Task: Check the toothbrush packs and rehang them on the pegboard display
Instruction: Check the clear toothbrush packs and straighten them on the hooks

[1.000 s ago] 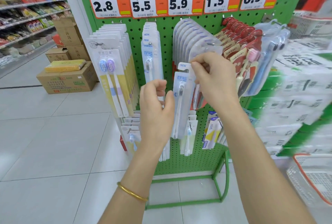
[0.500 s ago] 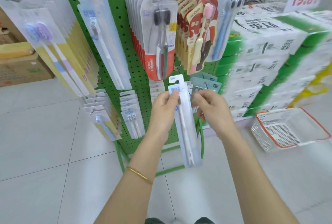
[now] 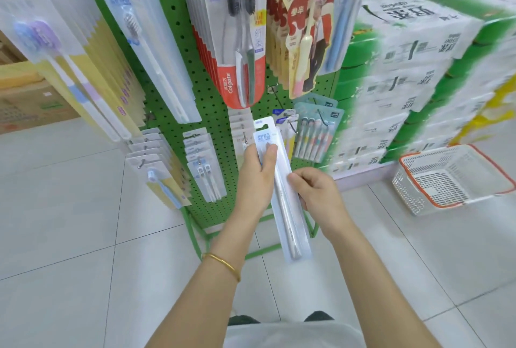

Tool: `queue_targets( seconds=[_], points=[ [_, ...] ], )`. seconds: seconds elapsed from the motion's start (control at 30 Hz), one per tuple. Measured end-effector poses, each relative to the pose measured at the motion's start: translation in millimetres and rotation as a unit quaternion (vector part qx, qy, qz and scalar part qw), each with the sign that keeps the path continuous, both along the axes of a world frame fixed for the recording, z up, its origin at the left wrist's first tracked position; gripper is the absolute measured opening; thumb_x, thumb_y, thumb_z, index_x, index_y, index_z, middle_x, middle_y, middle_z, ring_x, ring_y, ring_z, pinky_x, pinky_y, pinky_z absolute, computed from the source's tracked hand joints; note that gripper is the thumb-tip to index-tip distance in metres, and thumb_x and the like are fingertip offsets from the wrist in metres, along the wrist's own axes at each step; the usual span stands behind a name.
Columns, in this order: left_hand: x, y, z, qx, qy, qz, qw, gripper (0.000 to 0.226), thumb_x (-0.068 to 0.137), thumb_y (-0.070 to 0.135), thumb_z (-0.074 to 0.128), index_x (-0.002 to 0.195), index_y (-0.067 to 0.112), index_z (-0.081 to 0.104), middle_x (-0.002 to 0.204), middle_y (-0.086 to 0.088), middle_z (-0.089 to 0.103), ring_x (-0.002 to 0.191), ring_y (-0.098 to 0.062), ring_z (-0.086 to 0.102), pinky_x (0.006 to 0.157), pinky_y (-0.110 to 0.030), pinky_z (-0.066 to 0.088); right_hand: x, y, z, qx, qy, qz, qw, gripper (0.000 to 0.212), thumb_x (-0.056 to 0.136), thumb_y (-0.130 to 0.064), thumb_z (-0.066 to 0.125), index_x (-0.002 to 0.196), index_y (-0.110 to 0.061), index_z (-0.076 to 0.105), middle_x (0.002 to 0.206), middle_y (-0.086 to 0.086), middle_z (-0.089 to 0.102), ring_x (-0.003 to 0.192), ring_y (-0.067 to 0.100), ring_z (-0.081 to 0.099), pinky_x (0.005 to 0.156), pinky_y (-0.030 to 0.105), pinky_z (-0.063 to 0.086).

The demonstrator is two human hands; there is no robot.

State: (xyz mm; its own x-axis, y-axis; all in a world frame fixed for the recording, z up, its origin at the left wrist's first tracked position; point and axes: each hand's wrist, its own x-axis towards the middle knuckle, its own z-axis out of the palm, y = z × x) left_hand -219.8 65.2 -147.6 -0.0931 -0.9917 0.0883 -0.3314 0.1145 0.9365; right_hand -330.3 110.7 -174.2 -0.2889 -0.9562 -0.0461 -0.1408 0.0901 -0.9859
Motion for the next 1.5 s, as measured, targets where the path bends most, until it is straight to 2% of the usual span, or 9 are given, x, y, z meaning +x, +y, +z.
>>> queue_targets(
  seconds=[0.2,0.33,0.53,0.8,0.93,1.1,1.2,1.37,1.5],
  points=[
    [8,14,-13,0.031,-0.057,-0.061,0.996,0.029,0.098,0.035,0.047,0.115,0.011,0.047,0.081,0.011,0.05,0.074,-0.008,0.051,0.068,-0.029,0.042,6,-8,-1,0.009,-0.057,-0.028,0.998,0.022,0.093,-0.015,0.056,0.074,-0.003,0.061,0.061,0.002,0.047,0.057,0.015,0.038,0.057,0.029,0.032],
    [13,21,-25,0.08,-0.087,-0.16,0.98,0.033,0.094,0.036,0.055,0.12,0.018,0.048,0.101,0.003,0.06,0.093,-0.016,0.059,0.088,-0.039,0.049,2,-12,3,0.022,-0.111,-0.085,0.99,0.029,0.095,-0.009,0.051,0.066,-0.008,0.054,0.045,-0.008,0.038,0.042,0.008,0.029,0.044,0.021,0.027],
    [21,37,-37,0.168,-0.207,-0.256,0.929,0.058,0.083,0.043,0.069,0.125,0.02,0.036,0.113,-0.002,0.057,0.1,-0.022,0.056,0.091,-0.037,0.047,-16,-21,0,0.013,-0.099,-0.184,0.978,0.031,0.095,-0.012,0.051,0.064,-0.011,0.048,0.052,0.003,0.038,0.043,0.013,0.031,0.044,0.024,0.029],
    [18,38,-29,0.054,-0.286,-0.235,0.927,0.102,0.077,0.035,0.074,0.15,0.031,0.003,0.15,0.001,0.026,0.128,-0.022,0.043,0.101,-0.04,0.042,-15,-21,-6,0.019,-0.1,-0.197,0.975,0.032,0.096,-0.011,0.049,0.064,-0.011,0.044,0.05,0.006,0.039,0.032,0.008,0.033,0.038,0.021,0.029],
    [21,33,-28,0.066,-0.303,-0.246,0.918,0.093,0.077,0.028,0.067,0.147,0.033,0.007,0.144,-0.001,0.035,0.119,-0.022,0.049,0.096,-0.039,0.045,-10,-19,-1,0.043,-0.14,-0.174,0.974,0.028,0.096,-0.014,0.05,0.069,-0.011,0.048,0.055,0.006,0.044,0.04,0.013,0.037,0.04,0.021,0.033],
    [29,28,-24,0.176,-0.176,-0.299,0.921,0.069,0.087,0.007,0.054,0.144,0.031,0.024,0.116,-0.002,0.053,0.103,-0.018,0.058,0.086,-0.036,0.053,-6,-15,-4,0.074,-0.223,-0.125,0.964,0.019,0.099,-0.023,0.047,0.084,-0.013,0.054,0.079,0.003,0.059,0.053,0.013,0.052,0.046,0.024,0.04],
    [32,27,-26,0.241,-0.108,-0.301,0.916,0.052,0.089,-0.003,0.046,0.133,0.021,0.035,0.114,-0.005,0.056,0.1,-0.019,0.065,0.075,-0.033,0.058,-6,-15,-9,0.083,-0.208,-0.124,0.967,0.012,0.096,-0.012,0.052,0.085,-0.011,0.047,0.07,0.007,0.054,0.042,0.008,0.05,0.041,0.02,0.04],
    [38,27,-32,0.269,-0.063,-0.268,0.923,0.017,0.096,0.015,0.049,0.111,0.022,0.047,0.098,-0.008,0.067,0.081,-0.022,0.07,0.073,-0.039,0.057,-8,-13,-11,0.069,-0.162,-0.104,0.979,0.01,0.093,-0.006,0.056,0.102,-0.008,0.052,0.051,0.002,0.048,0.037,0.007,0.042,0.039,0.02,0.038],
    [35,21,-31,0.15,-0.157,-0.195,0.956,0.021,0.095,0.034,0.051,0.095,0.014,0.054,0.089,-0.003,0.062,0.08,-0.021,0.059,0.074,-0.034,0.047,-4,-9,-8,0.048,-0.159,-0.037,0.985,0.006,0.092,-0.003,0.057,0.094,-0.009,0.057,0.049,-0.001,0.051,0.04,0.008,0.043,0.04,0.02,0.037]
  ],
)
